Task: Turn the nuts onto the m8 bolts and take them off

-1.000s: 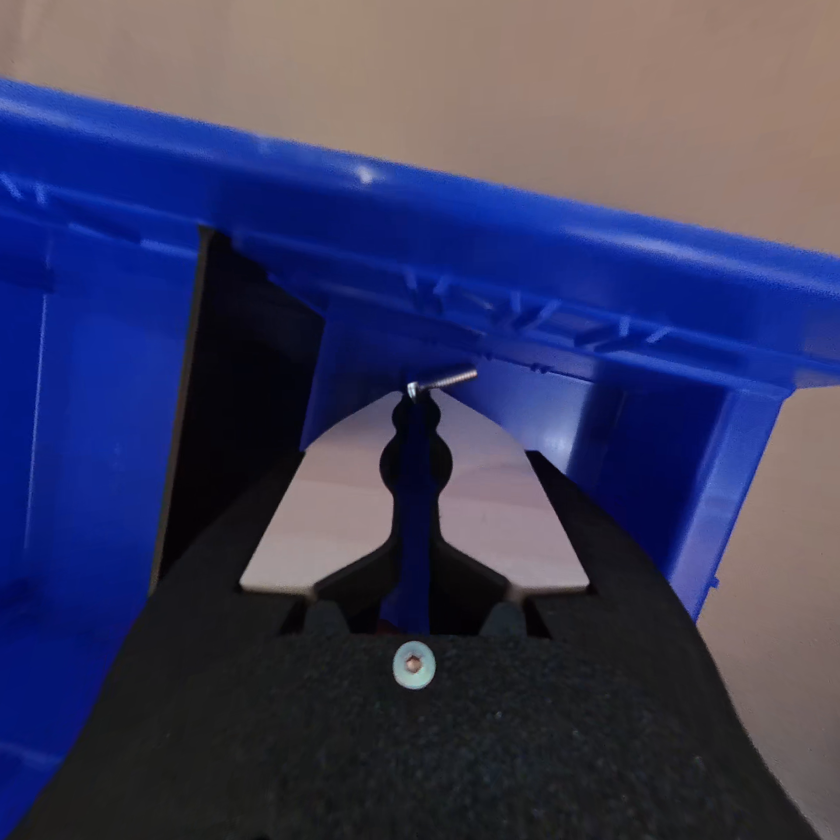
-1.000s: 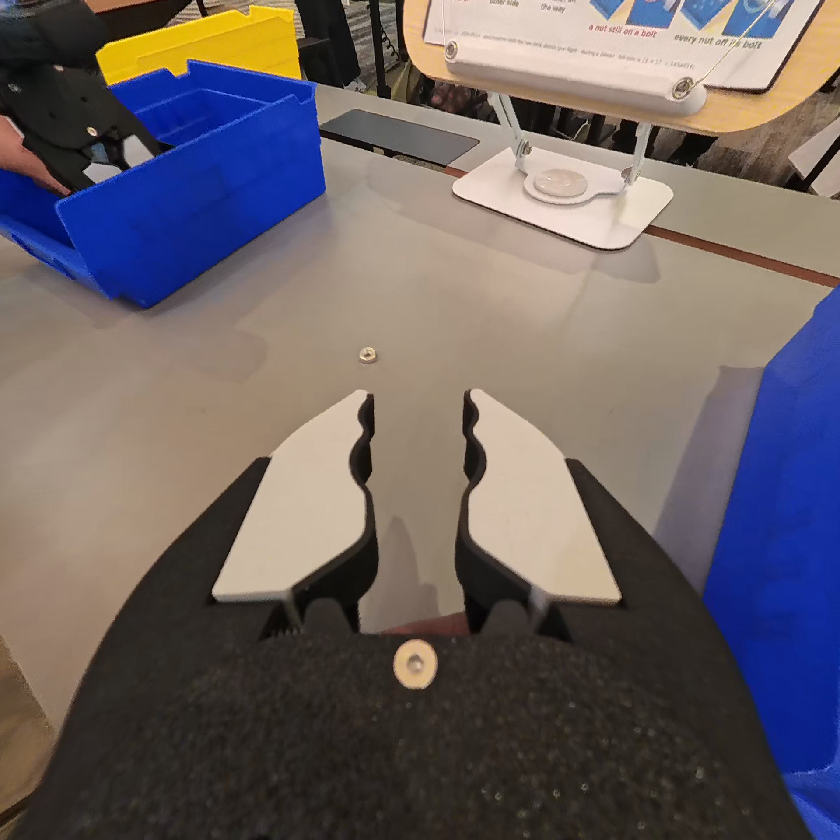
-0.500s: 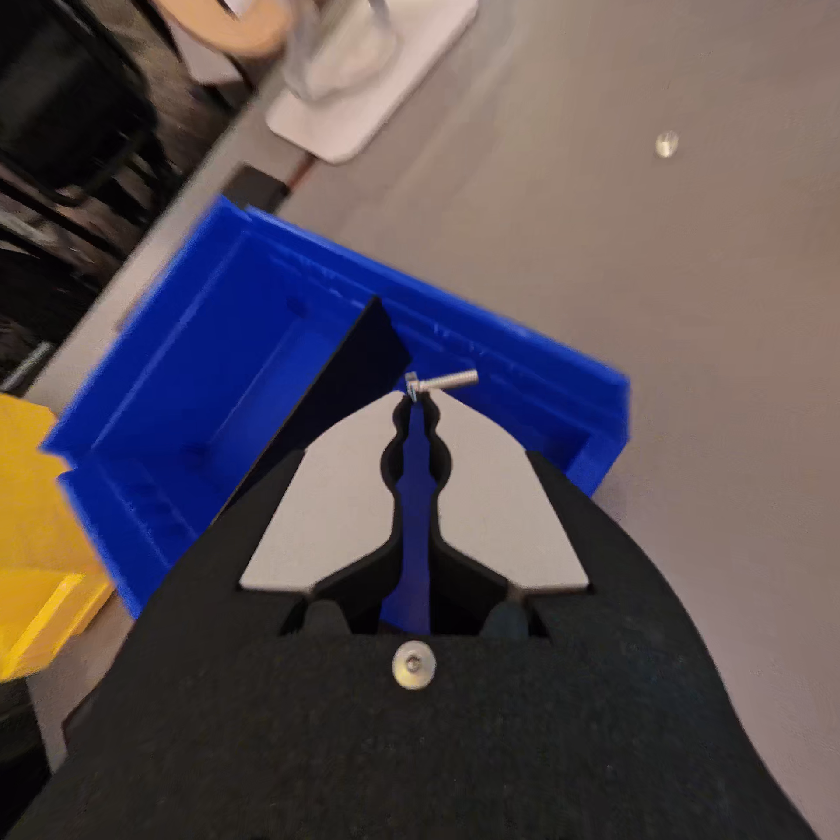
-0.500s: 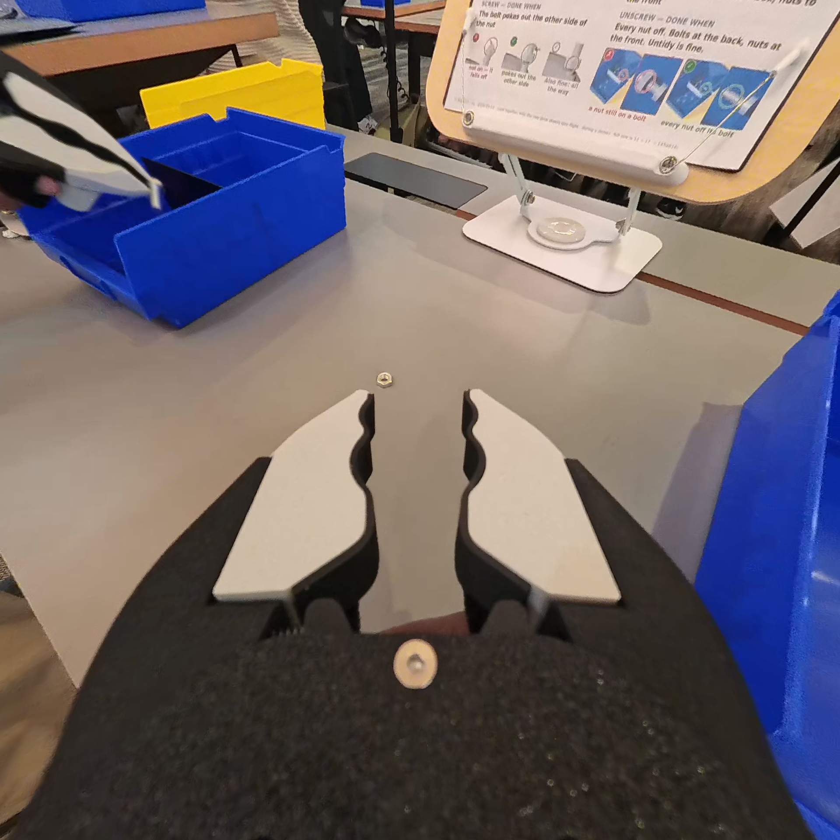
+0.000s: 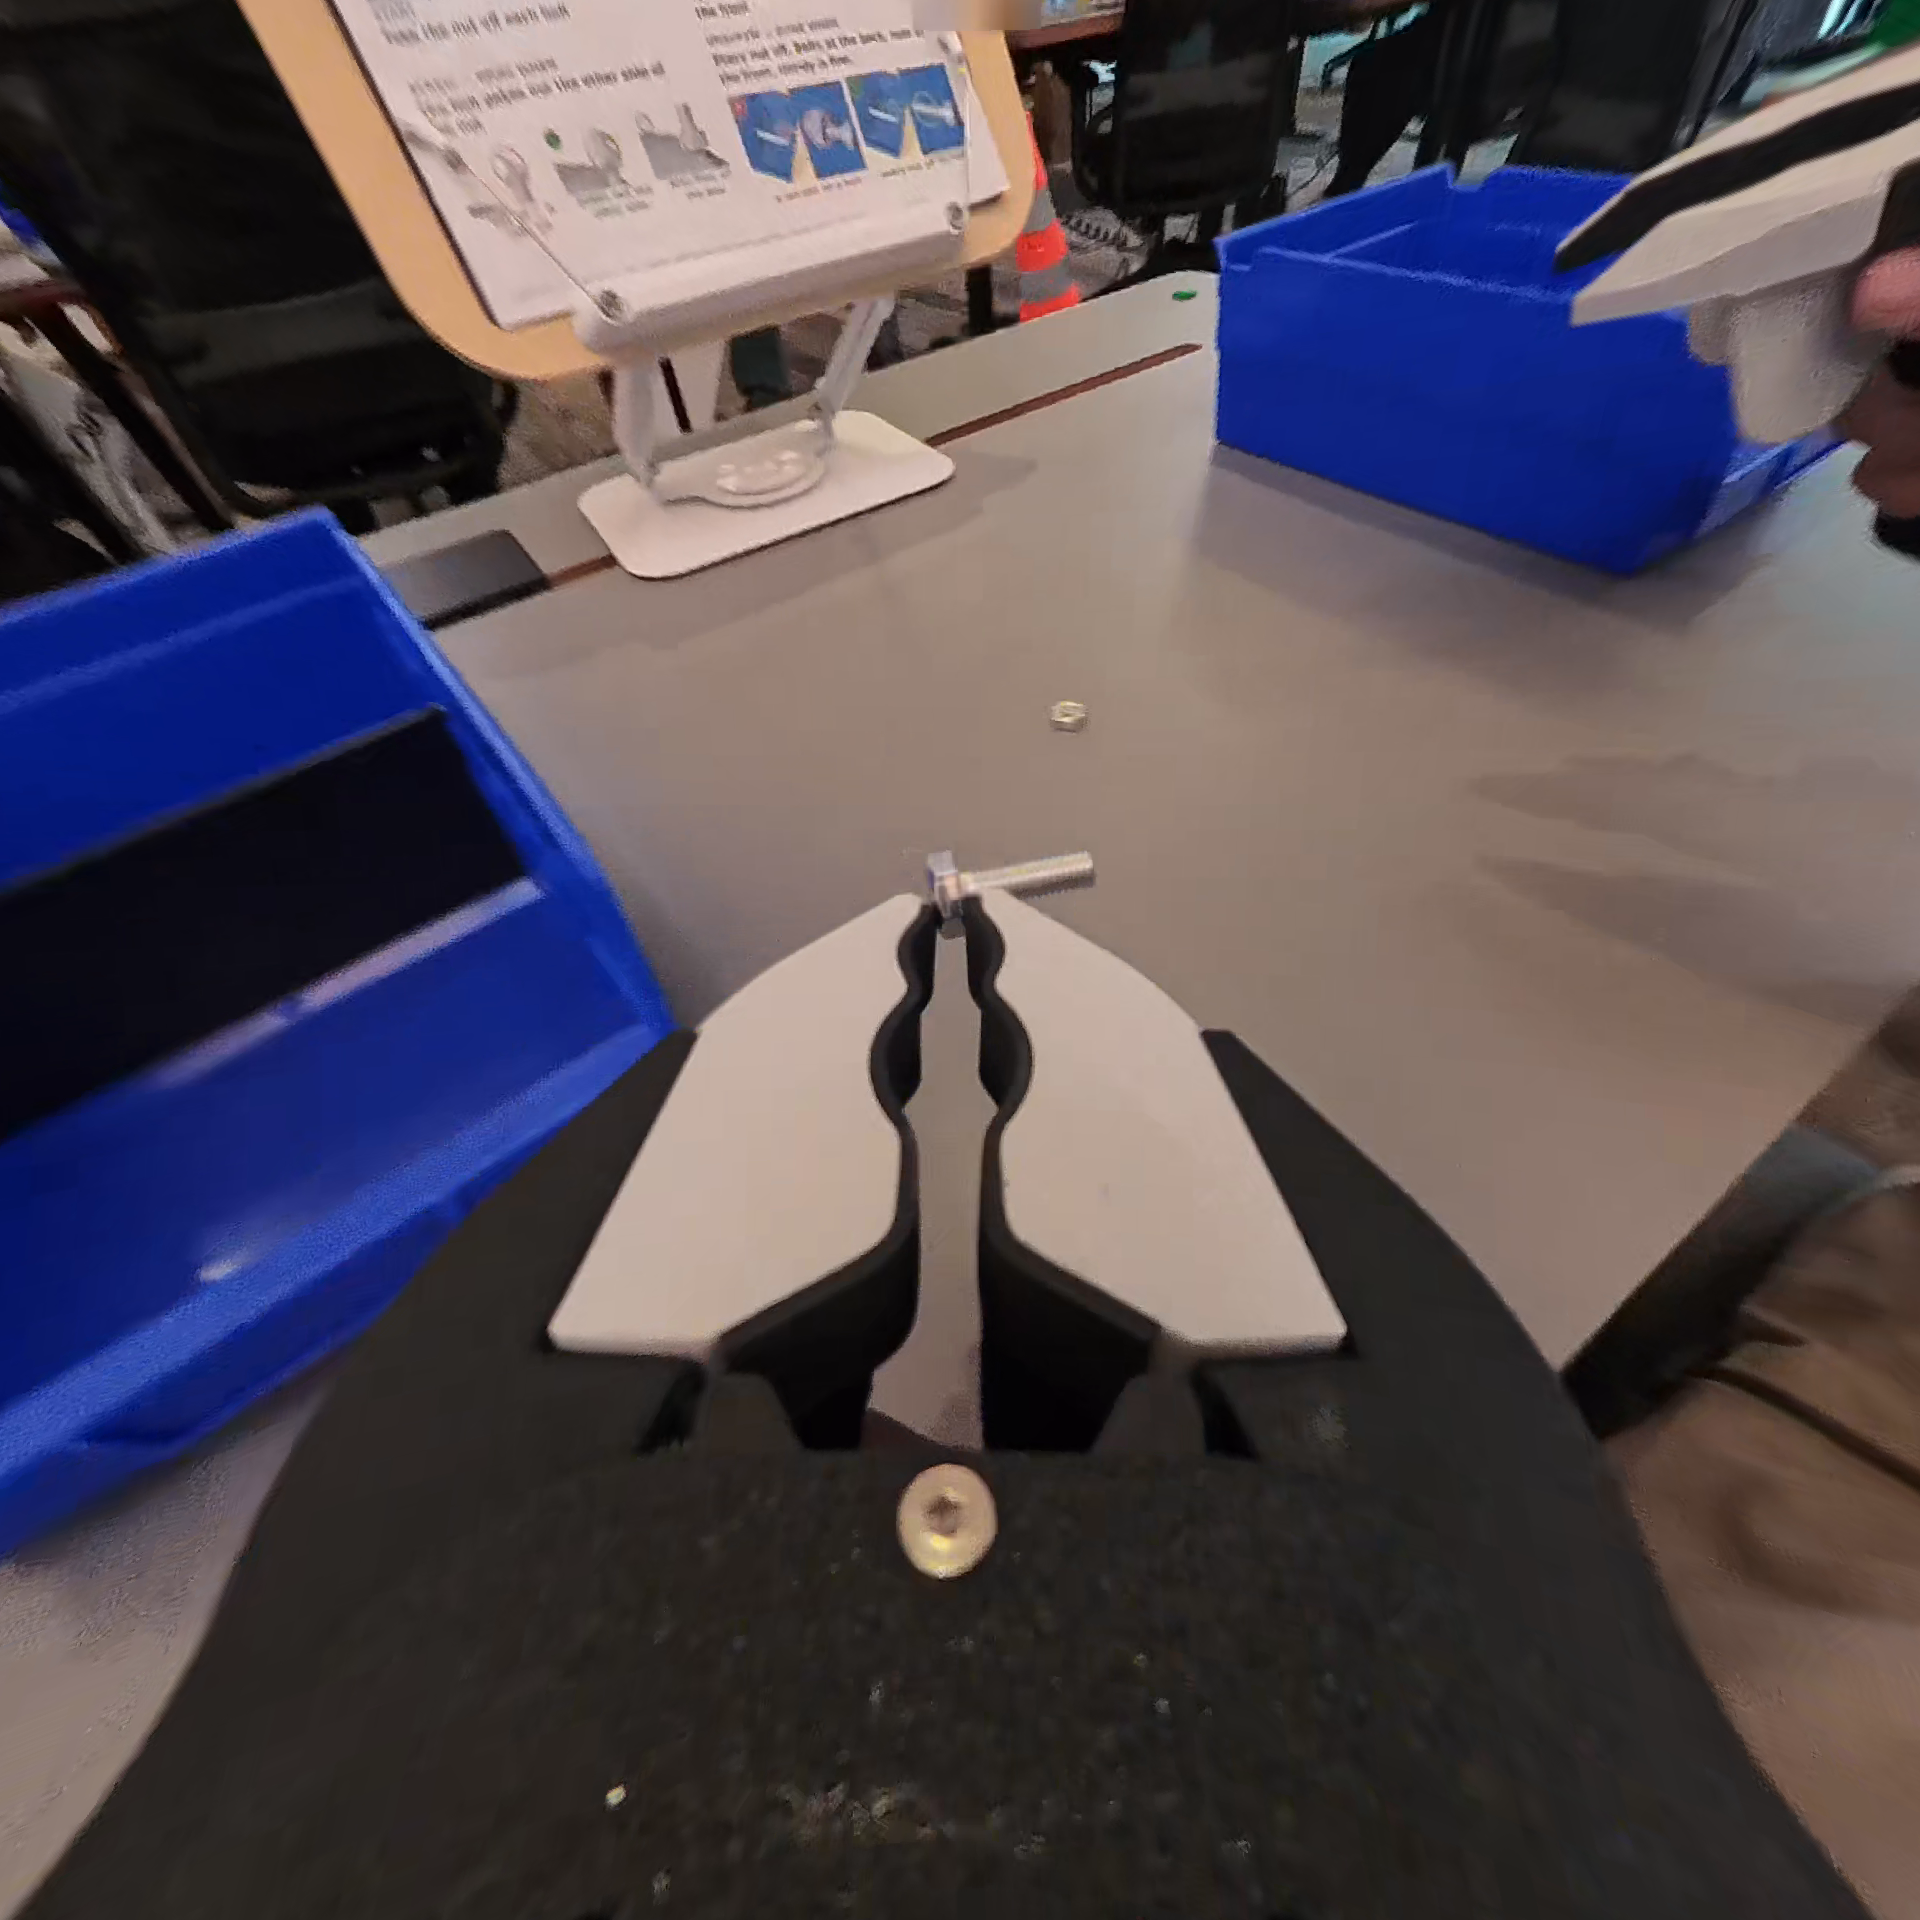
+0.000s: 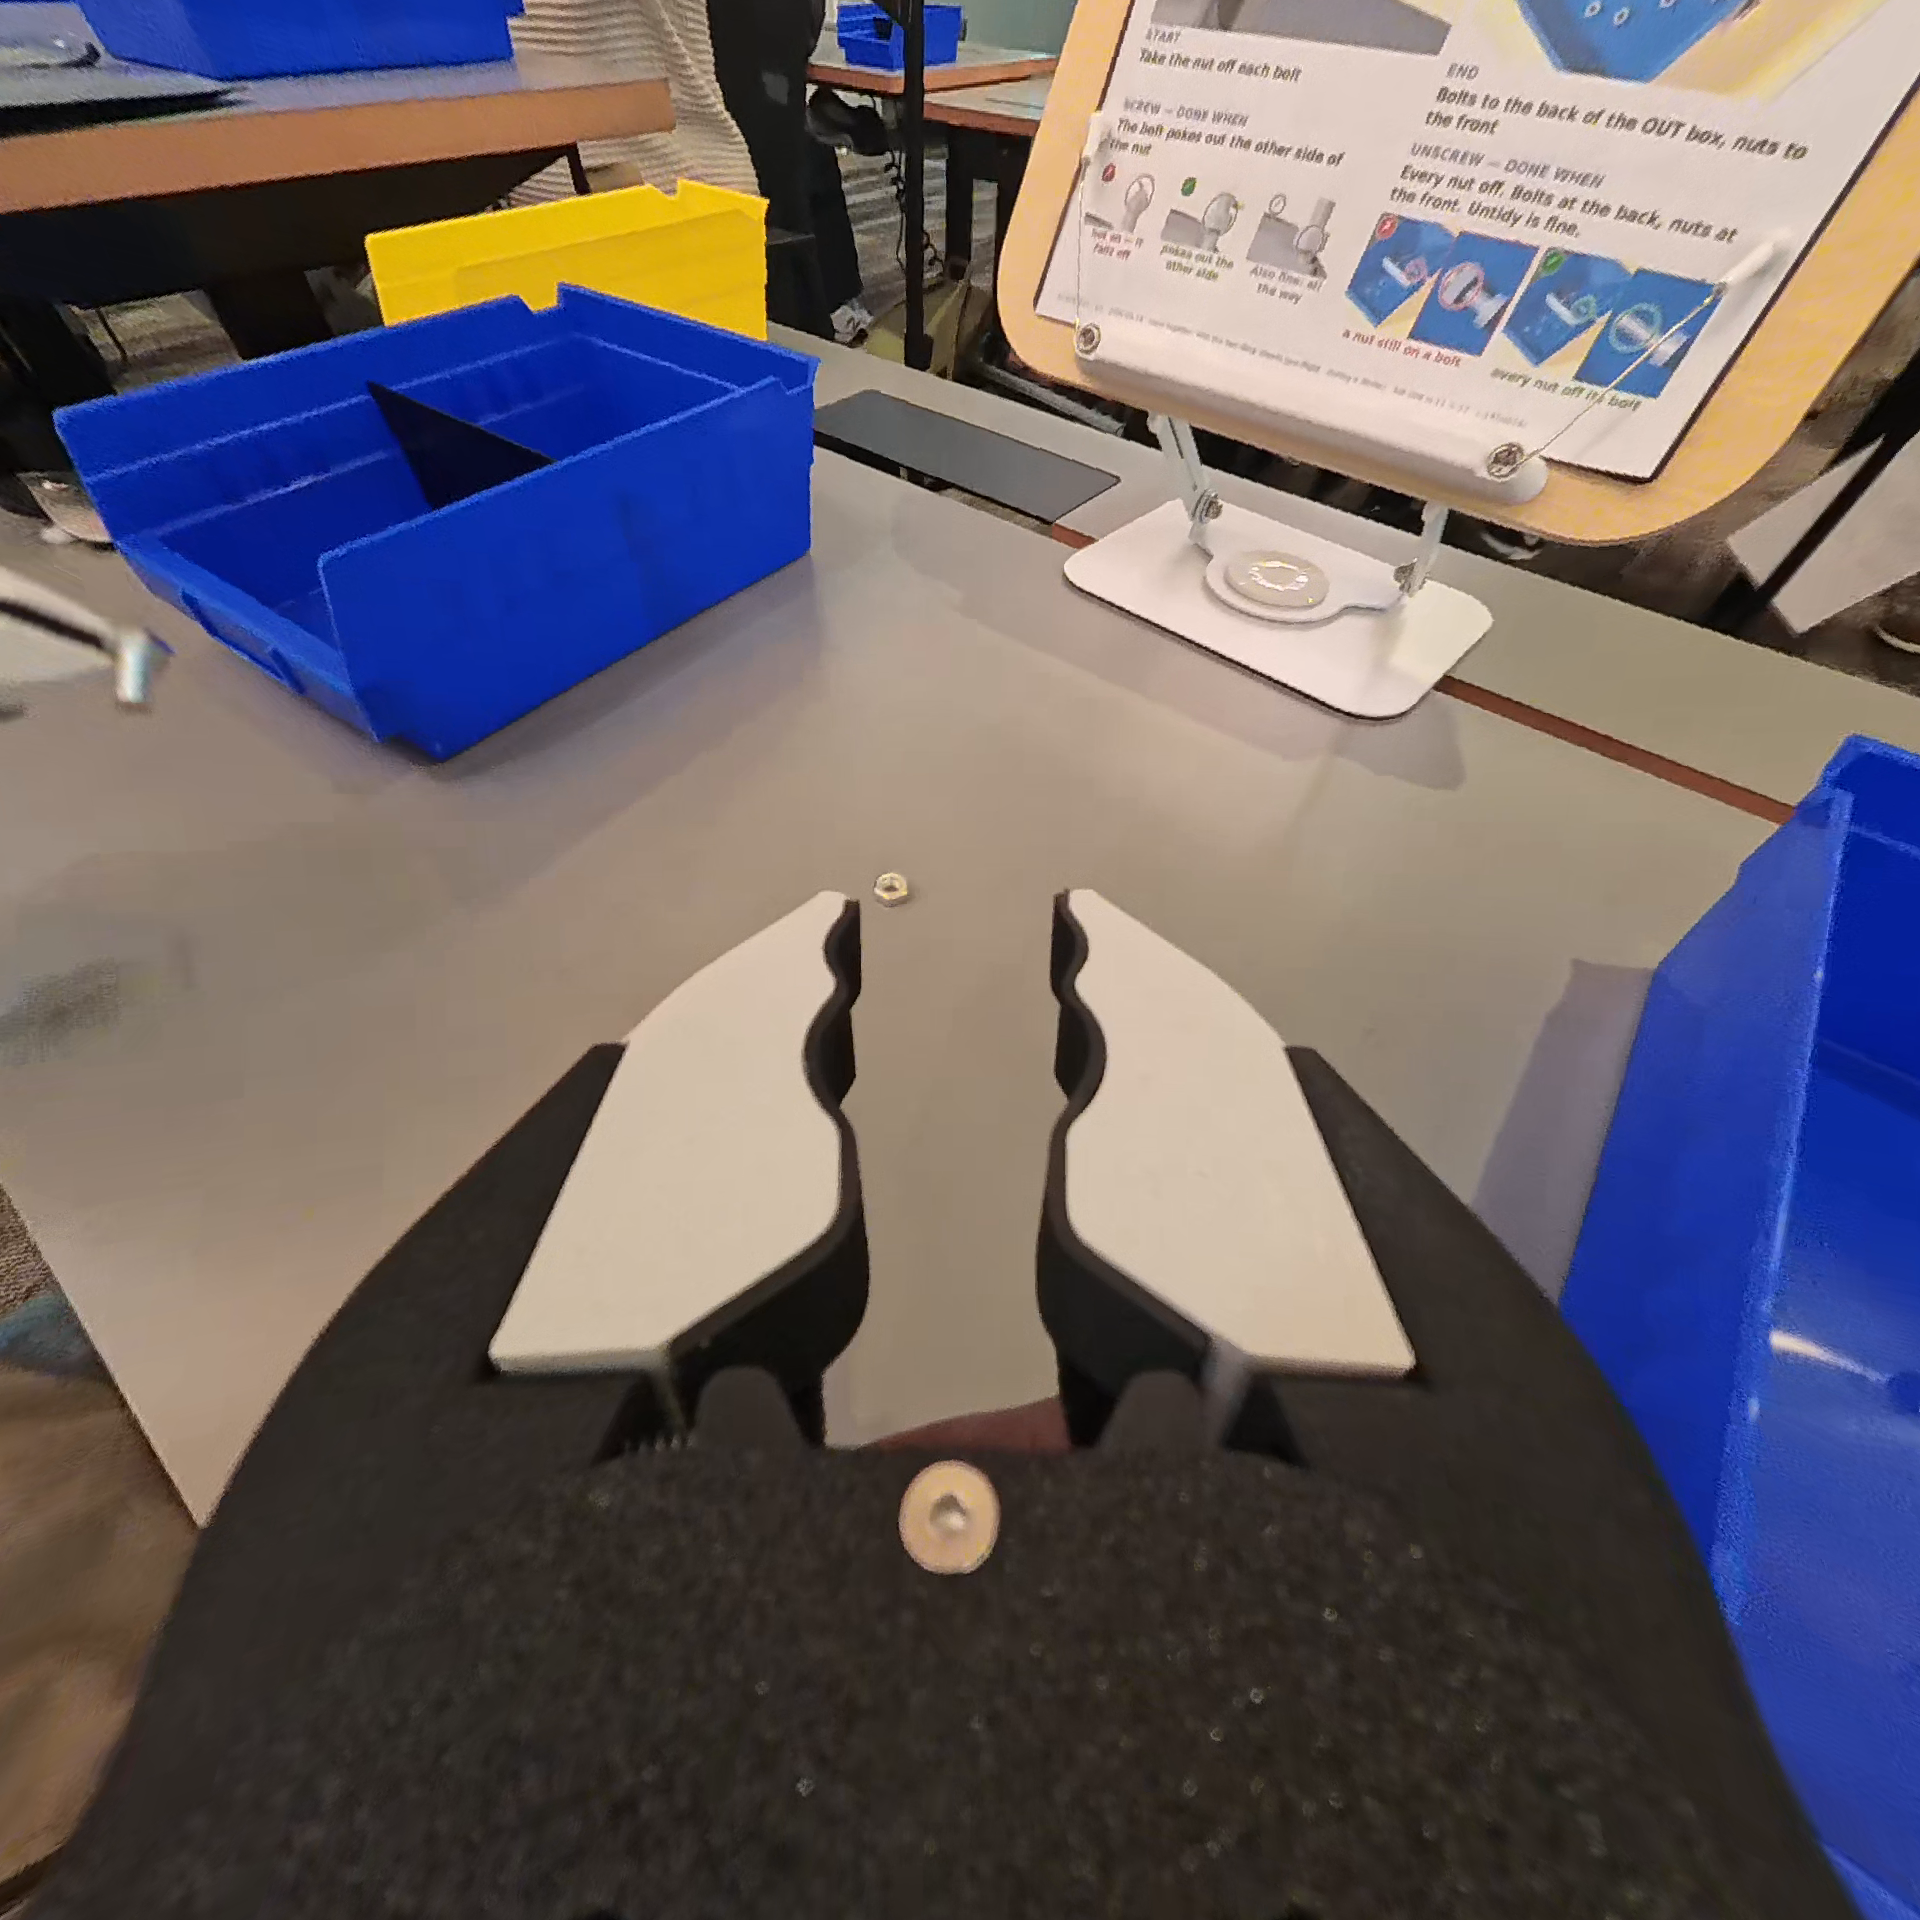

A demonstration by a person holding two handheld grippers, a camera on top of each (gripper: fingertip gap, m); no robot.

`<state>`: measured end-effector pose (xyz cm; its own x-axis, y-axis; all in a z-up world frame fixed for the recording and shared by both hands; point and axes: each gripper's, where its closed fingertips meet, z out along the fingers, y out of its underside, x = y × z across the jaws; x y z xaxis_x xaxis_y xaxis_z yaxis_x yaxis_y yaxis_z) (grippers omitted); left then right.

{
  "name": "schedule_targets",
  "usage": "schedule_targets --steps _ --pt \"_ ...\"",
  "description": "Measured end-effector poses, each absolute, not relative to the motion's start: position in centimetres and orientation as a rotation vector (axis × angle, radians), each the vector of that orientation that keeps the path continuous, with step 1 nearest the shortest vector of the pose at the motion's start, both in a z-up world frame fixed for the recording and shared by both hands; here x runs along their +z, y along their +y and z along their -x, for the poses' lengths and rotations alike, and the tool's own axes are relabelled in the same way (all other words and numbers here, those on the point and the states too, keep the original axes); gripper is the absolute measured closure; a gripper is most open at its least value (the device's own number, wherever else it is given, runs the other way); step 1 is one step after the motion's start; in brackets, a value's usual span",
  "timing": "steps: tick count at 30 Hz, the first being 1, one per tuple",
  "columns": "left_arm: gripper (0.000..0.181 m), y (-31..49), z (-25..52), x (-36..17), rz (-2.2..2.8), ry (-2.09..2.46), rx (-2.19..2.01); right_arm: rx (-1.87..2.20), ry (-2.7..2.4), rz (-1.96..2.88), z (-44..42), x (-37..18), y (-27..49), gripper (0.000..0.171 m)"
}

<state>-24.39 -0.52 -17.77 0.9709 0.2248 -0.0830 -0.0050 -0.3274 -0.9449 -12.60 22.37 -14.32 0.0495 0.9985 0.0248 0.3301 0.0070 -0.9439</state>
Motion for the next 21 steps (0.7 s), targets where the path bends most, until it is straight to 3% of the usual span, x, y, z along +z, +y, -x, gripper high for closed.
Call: schedule_targets --steps 9,21 --pt "0.176 4.2 22.7 -22.9 2.197 -0.076 0.120 0.974 -1.398 1.460 12.1 -13.6 22.9 0.137" --pt "0.176 11.3 26.4 -27.0 2.365 -0.240 0.272 0.965 -1.445 1.505 12.6 -15.9 23.0 0.136"
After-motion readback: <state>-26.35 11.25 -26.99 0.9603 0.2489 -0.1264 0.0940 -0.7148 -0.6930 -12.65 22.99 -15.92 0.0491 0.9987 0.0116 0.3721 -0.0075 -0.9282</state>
